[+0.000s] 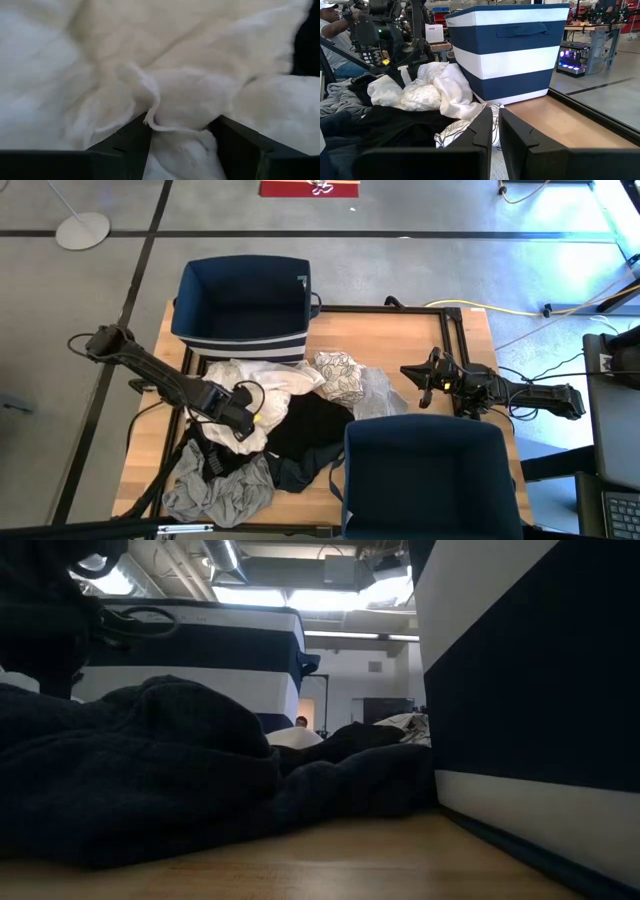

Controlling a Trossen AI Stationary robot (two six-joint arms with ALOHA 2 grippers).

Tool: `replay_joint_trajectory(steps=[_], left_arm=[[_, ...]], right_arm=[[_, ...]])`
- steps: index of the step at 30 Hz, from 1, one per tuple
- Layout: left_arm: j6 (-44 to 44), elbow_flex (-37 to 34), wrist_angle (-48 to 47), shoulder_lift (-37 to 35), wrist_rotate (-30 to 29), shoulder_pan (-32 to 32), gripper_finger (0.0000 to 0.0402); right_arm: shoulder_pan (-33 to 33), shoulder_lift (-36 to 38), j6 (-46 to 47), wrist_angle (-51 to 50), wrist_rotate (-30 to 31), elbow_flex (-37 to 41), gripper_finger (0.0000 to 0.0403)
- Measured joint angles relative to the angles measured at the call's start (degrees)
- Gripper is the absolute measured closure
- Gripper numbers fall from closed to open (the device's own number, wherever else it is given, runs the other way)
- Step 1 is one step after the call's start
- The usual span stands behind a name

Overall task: Sort clothes
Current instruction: Put the white dress into the top blue laundry organizer

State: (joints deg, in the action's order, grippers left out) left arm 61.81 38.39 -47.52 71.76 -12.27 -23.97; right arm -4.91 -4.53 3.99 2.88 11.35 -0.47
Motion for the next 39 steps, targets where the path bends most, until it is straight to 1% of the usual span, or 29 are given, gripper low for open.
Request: replay_joint_trajectory(steps=[2, 5, 9, 13, 17, 19, 21, 25, 31, 37, 39], left_arm=[[-2.24, -0.75, 3.03, 0.00, -0.01, 0.00, 0.0217], [-3.34, -1.22, 4.22, 0.00, -0.11, 0.00, 0.0244], [-1.67, -3.10, 5.38, -0.02, -0.71, 0.00, 0.0282], [-0.83, -5.87, 7.78, -0.07, -0.87, 0.00, 0.0305], [-3.26, -5.53, 8.68, -0.14, -0.63, 0.00, 0.0346], [-5.23, -4.58, 9.44, -0.28, -0.59, 0.02, 0.0374], [-6.28, -3.26, 9.50, -0.28, -1.16, 0.00, 0.0391], [-8.04, -0.99, 9.37, -0.30, -4.46, -0.07, 0.0387], [-13.58, 3.35, 9.40, -0.30, -5.33, -0.04, 0.0396], [-19.46, 8.57, 9.35, -0.30, -8.97, -0.04, 0.0396], [-21.92, 10.48, 9.42, -0.30, -9.33, 0.05, 0.0397]], right_arm=[[0.00, 0.00, 0.00, -0.01, 0.00, 0.00, 0.0368], [0.00, 0.00, 0.00, -0.01, 0.00, 0.00, 0.0368], [0.00, 0.00, 0.00, -0.01, 0.01, 0.00, 0.0368], [0.00, 0.00, 0.00, -0.15, 0.00, 0.00, 0.0368], [0.00, -0.22, 0.00, -0.18, 0.00, 0.00, 0.0368], [0.00, -0.22, 0.00, -0.20, 0.00, 0.00, 0.0368], [0.00, -0.22, 0.00, -0.23, 0.00, 0.00, 0.0368], [0.00, -0.22, -0.02, -0.23, 0.07, 0.00, 0.0368], [0.00, -0.22, -0.01, -0.29, 0.09, 0.00, 0.0368], [0.00, -0.22, -0.02, -0.34, 0.11, 0.00, 0.0368], [0.00, -0.22, -0.02, -0.29, 0.11, 0.00, 0.0368]])
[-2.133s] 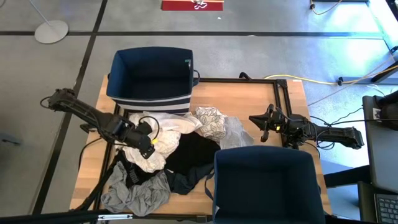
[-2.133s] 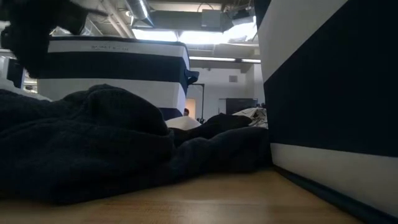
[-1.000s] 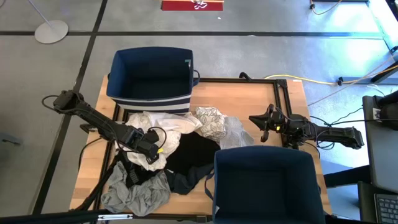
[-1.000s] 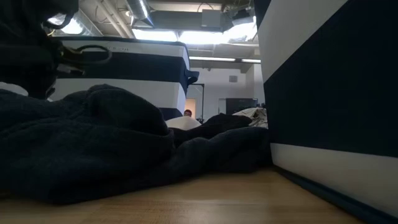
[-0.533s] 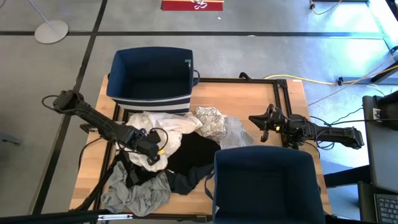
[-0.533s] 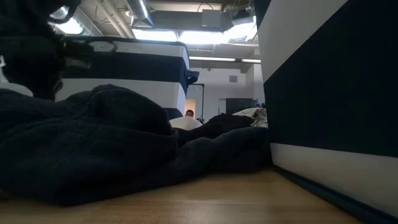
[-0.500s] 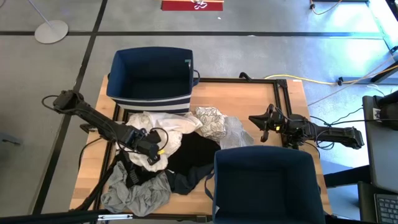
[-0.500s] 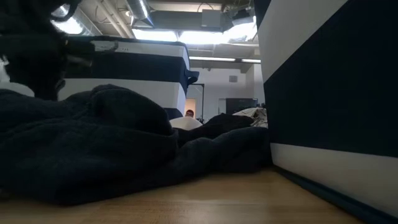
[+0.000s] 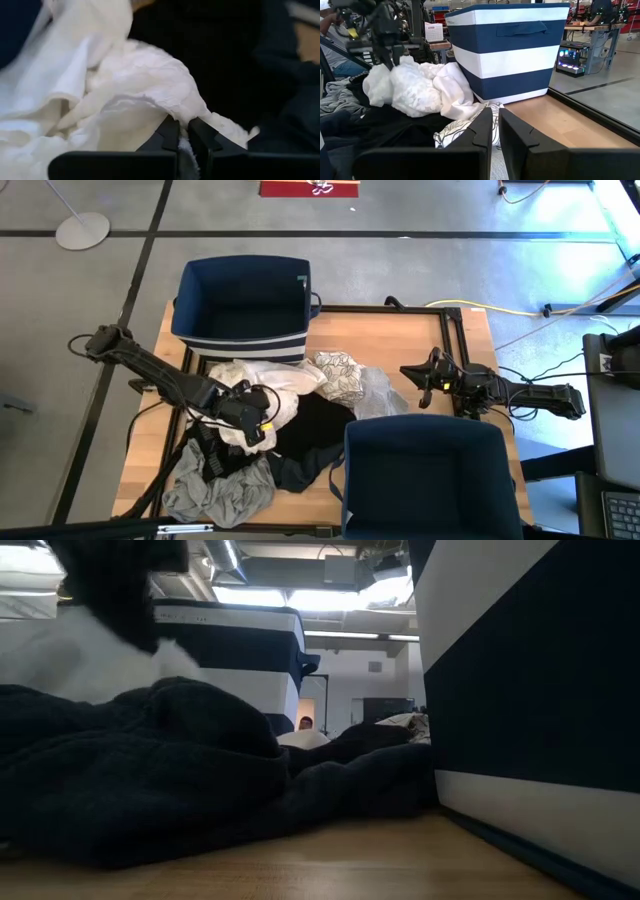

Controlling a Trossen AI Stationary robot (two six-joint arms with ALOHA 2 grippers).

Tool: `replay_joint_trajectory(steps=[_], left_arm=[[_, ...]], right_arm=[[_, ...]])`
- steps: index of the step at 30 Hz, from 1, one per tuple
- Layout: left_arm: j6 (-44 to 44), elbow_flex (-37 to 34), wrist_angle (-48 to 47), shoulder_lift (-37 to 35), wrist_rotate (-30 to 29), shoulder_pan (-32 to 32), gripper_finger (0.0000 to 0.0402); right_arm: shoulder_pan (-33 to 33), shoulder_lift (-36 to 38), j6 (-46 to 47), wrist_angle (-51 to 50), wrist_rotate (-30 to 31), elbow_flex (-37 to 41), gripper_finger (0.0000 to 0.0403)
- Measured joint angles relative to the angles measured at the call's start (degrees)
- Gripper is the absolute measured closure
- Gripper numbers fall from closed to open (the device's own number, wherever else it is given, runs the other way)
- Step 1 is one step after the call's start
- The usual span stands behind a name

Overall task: Sort clothes
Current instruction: Put the white dress into the top blue laundry organizer

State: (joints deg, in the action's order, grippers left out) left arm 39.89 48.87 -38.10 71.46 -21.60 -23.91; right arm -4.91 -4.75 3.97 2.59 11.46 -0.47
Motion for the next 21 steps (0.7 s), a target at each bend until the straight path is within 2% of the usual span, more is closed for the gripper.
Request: replay_joint_trajectory(steps=[10, 16, 21], left_arm=[[-10.13, 8.74, 0.21, -0.09, -3.60, 0.08, 0.0395], [-10.92, 10.76, 0.16, -0.11, -5.12, 0.08, 0.0377], [-13.81, 14.59, 1.33, -0.14, -12.01, 0.07, 0.0374]], right_arm=[[0.00, 0.00, 0.00, 0.13, 0.04, 0.00, 0.0368], [0.00, 0.00, 0.00, 0.15, 0.04, 0.00, 0.0368], [0.00, 0.00, 0.02, 0.17, 0.04, 0.00, 0.0368]])
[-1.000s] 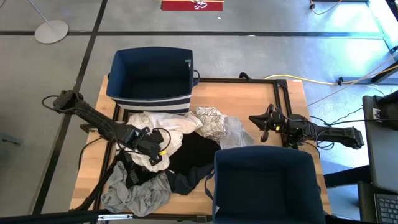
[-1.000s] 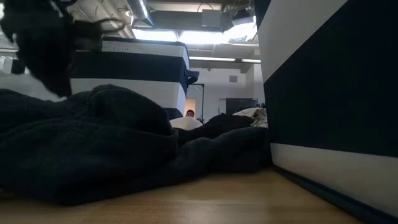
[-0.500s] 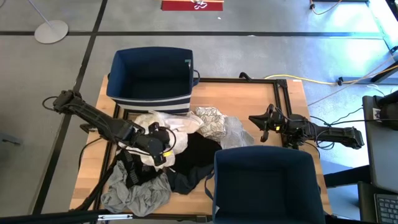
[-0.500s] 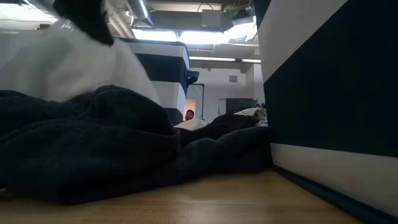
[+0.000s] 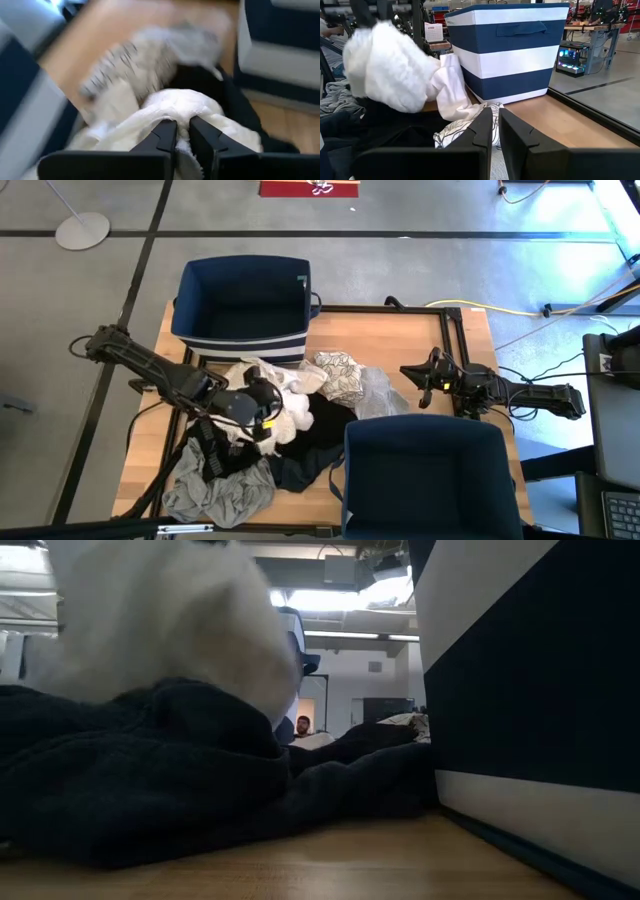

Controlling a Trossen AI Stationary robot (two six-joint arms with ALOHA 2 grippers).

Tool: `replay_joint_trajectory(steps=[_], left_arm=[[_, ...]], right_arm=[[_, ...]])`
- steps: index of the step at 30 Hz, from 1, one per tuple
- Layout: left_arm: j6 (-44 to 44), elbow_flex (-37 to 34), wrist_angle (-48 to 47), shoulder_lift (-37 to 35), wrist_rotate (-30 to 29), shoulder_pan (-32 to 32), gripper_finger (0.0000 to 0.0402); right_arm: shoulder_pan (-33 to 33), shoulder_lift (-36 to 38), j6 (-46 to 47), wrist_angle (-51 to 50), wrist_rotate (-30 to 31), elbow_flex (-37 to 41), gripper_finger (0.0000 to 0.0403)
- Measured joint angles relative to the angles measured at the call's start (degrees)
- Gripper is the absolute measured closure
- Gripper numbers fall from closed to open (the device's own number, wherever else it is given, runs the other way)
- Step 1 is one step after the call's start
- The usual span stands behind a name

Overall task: Sort clothes
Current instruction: Put the white dress into the top blue laundry organizer

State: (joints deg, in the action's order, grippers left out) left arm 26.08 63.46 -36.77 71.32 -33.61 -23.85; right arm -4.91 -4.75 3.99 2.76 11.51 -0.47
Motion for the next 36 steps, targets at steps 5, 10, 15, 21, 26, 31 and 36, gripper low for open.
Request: replay_joint_trajectory(steps=[5, 10, 15, 21, 26, 31, 36], left_arm=[[-0.11, 2.69, 0.27, -0.19, -11.46, 0.03, 0.0385], [2.06, 1.24, -0.17, -0.14, -11.31, 1.23, 0.0376], [6.90, -2.97, -0.16, -0.10, -10.98, 2.40, 0.0356], [8.47, -6.35, 0.67, -0.10, -7.44, 5.01, 0.0312], [8.26, -6.90, 0.29, -0.16, 1.09, 8.03, 0.0257], [9.76, -5.53, -0.89, -2.18, 12.51, 9.35, 0.0215], [12.25, -4.87, -1.57, -4.34, 15.92, 5.77, 0.0204]], right_arm=[[0.00, 0.00, 0.09, 0.01, -0.05, 0.00, 0.0368], [0.00, 0.00, 0.17, 0.01, -0.09, 0.00, 0.0368], [0.00, 0.00, 0.17, 0.02, -0.09, 0.00, 0.0368], [0.00, 0.00, 0.17, 0.04, -0.11, 0.00, 0.0368], [0.00, 0.00, 0.20, 0.07, -0.13, 0.00, 0.0368], [0.01, -0.02, 0.20, 0.05, -0.22, 0.00, 0.0368], [0.02, -0.02, 0.21, 0.02, -0.28, 0.00, 0.0368]])
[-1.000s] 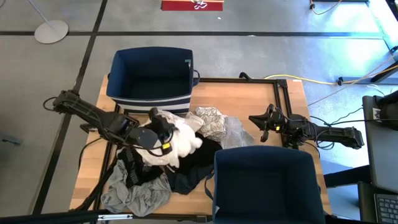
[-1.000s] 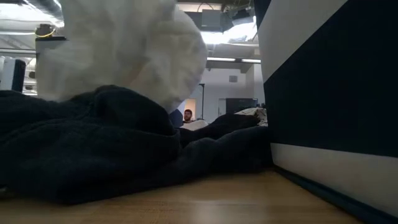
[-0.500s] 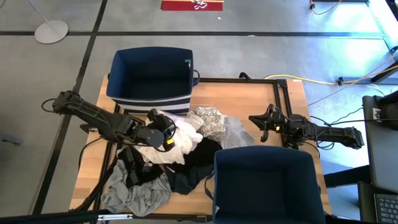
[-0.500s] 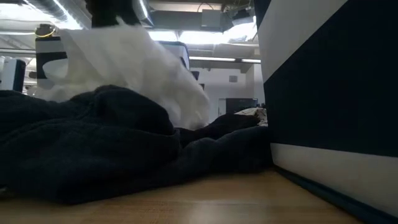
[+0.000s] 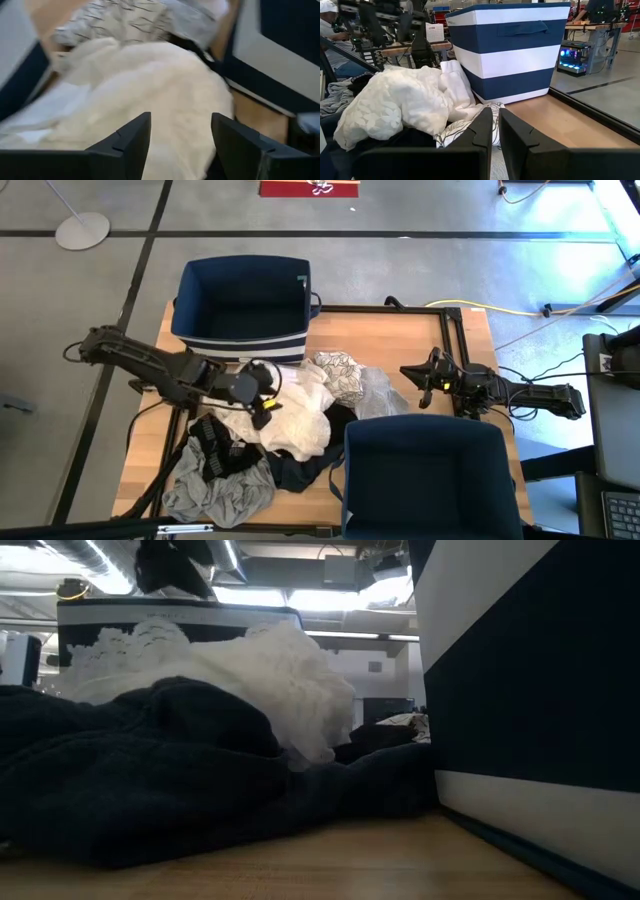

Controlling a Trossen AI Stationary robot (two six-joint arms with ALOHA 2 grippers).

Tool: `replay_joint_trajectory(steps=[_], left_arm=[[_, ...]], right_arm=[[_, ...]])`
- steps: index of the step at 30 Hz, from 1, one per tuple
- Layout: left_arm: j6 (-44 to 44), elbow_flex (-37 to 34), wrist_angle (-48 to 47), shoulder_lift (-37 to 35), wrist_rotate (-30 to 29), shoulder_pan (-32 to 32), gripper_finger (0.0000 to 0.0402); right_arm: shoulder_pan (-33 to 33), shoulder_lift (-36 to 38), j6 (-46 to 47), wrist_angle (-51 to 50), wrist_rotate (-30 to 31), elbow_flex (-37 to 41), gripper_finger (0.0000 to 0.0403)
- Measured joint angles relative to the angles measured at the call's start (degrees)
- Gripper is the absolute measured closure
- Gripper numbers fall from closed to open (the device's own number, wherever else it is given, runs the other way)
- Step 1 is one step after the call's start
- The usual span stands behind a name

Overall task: Sort clothes
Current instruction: Put the white dress into the top blue laundry organizer

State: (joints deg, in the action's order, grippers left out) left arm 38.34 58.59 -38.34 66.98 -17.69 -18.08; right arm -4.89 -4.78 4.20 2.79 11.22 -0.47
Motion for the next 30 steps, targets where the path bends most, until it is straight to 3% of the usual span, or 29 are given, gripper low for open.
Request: replay_joint_trajectory(steps=[5, 13, 19, 30], left_arm=[[-0.81, 0.00, 1.45, 1.39, 0.35, -4.88, 0.0204], [-1.02, 0.00, 4.76, 9.56, 0.20, -9.74, 0.0204], [4.01, 0.00, 4.38, 16.53, -0.03, -10.38, 0.0204], [3.73, -0.02, 0.32, 24.58, -2.40, -10.68, 0.0204]], right_arm=[[0.00, 0.00, -0.18, -0.04, 0.00, 0.00, 0.0368], [-0.01, 0.00, -0.21, -0.03, 0.04, 0.00, 0.0368], [0.00, 0.00, -0.13, -0.02, 0.06, 0.02, 0.0368], [0.00, 0.00, -0.02, 0.02, 0.17, 0.00, 0.0368]])
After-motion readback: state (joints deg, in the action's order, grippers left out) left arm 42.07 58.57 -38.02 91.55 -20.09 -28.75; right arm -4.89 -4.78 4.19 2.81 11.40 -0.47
